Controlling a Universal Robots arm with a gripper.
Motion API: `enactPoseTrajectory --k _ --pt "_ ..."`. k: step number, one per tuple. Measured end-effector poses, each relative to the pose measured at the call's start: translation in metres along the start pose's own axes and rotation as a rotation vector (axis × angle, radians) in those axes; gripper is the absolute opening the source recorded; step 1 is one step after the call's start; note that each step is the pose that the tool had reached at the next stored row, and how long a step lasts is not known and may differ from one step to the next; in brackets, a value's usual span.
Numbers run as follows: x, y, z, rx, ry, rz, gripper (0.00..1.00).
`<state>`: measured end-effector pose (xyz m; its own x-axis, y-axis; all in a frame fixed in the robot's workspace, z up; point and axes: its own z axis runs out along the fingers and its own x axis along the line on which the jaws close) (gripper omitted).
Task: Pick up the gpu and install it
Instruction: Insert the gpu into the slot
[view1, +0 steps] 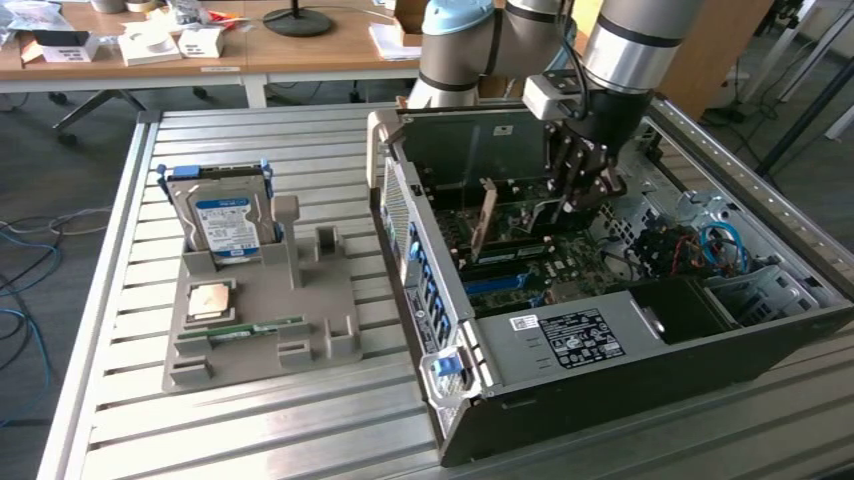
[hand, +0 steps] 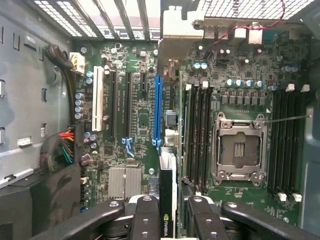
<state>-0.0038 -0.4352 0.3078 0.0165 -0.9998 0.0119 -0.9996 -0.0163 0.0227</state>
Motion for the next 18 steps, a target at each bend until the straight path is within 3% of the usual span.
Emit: enactPoseTrajectory --k 9,13,16,18 --pt "0.0015 0.0014 0.0015 -0.0005 -0.0012 0.043 0.27" --pt "0.0042 0.0016 0.0034 0.0001 -0.0051 0.043 0.27" --pt "0.0058 0.0026 0.0052 0.004 -0.0093 0.043 0.27" --pt "0.0068 0.0044 0.0061 0.0112 -0.0163 0.043 0.27"
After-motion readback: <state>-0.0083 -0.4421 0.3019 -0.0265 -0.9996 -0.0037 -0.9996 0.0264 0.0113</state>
